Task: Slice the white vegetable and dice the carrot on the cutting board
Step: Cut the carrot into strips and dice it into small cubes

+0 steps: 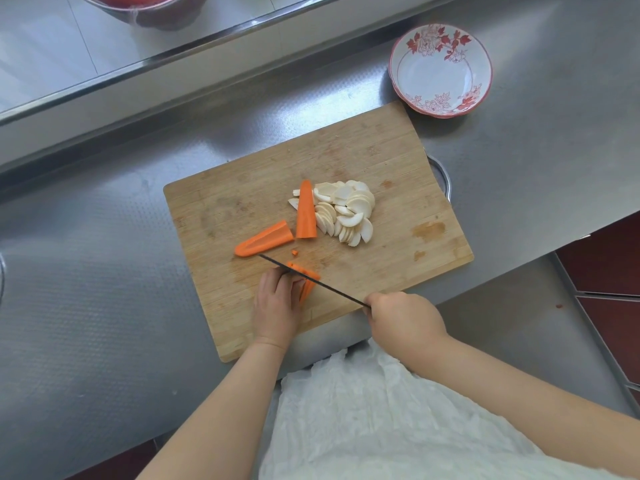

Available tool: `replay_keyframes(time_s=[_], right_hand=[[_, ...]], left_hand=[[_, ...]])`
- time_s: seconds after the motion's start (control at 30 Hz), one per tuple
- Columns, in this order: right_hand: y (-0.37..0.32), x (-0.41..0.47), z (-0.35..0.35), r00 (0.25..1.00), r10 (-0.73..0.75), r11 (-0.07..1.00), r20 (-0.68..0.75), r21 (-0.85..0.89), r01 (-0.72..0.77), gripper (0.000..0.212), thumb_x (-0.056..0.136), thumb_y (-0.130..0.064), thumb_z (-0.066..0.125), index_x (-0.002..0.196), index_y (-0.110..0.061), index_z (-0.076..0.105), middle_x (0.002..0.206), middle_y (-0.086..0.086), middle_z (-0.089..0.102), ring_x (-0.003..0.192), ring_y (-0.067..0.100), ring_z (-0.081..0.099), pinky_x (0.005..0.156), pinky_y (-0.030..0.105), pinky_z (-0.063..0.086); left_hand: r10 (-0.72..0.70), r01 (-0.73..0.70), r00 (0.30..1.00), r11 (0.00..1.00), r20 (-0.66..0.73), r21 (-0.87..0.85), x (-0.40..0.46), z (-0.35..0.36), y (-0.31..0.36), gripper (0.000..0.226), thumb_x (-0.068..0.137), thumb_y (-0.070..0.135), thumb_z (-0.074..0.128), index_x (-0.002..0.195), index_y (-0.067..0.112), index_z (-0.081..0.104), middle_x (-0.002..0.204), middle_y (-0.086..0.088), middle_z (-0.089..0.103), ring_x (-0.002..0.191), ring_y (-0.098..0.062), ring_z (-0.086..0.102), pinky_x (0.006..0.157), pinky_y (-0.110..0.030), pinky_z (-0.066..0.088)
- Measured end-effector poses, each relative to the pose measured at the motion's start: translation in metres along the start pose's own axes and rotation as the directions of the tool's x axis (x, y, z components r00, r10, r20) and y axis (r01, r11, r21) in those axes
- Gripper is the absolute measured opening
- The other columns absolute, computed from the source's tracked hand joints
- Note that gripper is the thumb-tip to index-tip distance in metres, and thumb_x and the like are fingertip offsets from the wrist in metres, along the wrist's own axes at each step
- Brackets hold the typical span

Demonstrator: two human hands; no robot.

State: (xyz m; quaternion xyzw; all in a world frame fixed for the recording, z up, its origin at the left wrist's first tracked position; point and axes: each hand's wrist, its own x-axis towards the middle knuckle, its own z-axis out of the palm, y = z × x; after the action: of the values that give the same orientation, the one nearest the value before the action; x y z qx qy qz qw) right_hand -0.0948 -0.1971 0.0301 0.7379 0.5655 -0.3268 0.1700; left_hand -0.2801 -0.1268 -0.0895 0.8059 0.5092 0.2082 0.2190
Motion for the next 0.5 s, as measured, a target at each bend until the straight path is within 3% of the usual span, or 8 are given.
replay_keyframes(time_s=[0.17, 0.27, 0.4, 0.5], right_hand=[[-0.004, 0.001, -0.006, 0.998, 0.025, 0.999, 0.065, -0.031, -0.023, 0.022, 0.09, -0.001, 0.043, 0.097, -0.017, 0.055, 0.063, -0.003, 0.037, 0.067, 0.022, 0.045, 0.043, 0.027, 0.023], [-0.008, 0.003, -0.009, 0.995, 0.041, 0.999, 0.087, -0.035, -0.038, 0.025, 0.088, 0.003, 0.044, 0.099, -0.016, 0.056, 0.065, -0.002, 0.039, 0.07, 0.024, 0.045, 0.049, 0.028, 0.031], [-0.009, 0.007, -0.01, 0.993, 0.063, 0.998, 0.101, -0.031, -0.06, 0.025, 0.088, 0.002, 0.045, 0.1, -0.015, 0.057, 0.084, 0.003, 0.06, 0.071, 0.025, 0.047, 0.053, 0.029, 0.035], [-0.01, 0.014, -0.006, 0.989, 0.087, 0.996, 0.119, -0.029, -0.084, 0.023, 0.089, 0.0, 0.046, 0.1, -0.015, 0.06, 0.08, 0.003, 0.056, 0.07, 0.025, 0.049, 0.051, 0.027, 0.034]], left_hand=[[0.024, -0.024, 0.999, 1.0, -0.041, -0.003, 0.001, -0.001, 0.001, 0.023, 0.091, 0.021, 0.051, 0.088, 0.004, 0.065, 0.091, -0.014, 0.062, 0.085, -0.023, 0.047, 0.07, -0.028, 0.038], [0.032, -0.032, 0.997, 0.999, -0.064, -0.002, 0.002, -0.002, 0.002, 0.03, 0.095, 0.025, 0.048, 0.085, 0.002, 0.065, 0.089, -0.014, 0.062, 0.085, -0.023, 0.046, 0.07, -0.025, 0.034], [0.022, -0.022, 0.998, 1.0, -0.052, 0.016, 0.002, -0.001, 0.001, 0.025, 0.091, 0.021, 0.052, 0.085, 0.002, 0.067, 0.09, -0.014, 0.063, 0.085, -0.023, 0.047, 0.069, -0.026, 0.035], [-0.003, 0.003, 1.0, 1.0, -0.016, 0.001, 0.0, 0.002, -0.003, 0.023, 0.092, 0.021, 0.053, 0.086, 0.005, 0.068, 0.089, -0.011, 0.063, 0.082, -0.025, 0.05, 0.067, -0.034, 0.043]])
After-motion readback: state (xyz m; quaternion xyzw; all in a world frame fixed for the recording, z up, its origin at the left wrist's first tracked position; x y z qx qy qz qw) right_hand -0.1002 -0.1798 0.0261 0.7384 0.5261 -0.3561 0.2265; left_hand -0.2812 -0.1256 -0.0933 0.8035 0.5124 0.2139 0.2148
